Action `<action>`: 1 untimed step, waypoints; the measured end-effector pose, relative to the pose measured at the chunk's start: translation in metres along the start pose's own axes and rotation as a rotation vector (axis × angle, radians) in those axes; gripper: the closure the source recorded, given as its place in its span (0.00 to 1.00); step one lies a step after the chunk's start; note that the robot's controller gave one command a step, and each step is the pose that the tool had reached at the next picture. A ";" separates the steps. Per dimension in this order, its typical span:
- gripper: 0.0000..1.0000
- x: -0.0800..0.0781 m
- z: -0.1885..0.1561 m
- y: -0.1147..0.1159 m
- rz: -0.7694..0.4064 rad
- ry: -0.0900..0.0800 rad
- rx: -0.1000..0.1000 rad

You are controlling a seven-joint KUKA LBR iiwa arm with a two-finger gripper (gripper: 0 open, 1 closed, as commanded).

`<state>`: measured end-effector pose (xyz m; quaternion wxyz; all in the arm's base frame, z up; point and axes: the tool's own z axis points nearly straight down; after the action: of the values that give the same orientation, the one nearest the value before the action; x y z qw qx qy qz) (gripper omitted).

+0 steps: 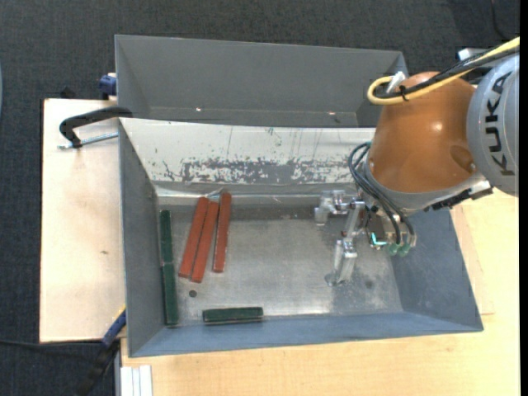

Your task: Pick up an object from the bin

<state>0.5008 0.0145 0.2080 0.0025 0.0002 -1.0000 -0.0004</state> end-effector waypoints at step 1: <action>0.00 -0.002 -0.003 0.000 0.001 -0.008 0.000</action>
Offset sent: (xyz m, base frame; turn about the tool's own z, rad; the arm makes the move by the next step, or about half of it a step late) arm 0.0589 0.0529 -0.0146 -0.0688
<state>0.5024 0.0145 0.2113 -0.0013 -0.0001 -1.0000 -0.0006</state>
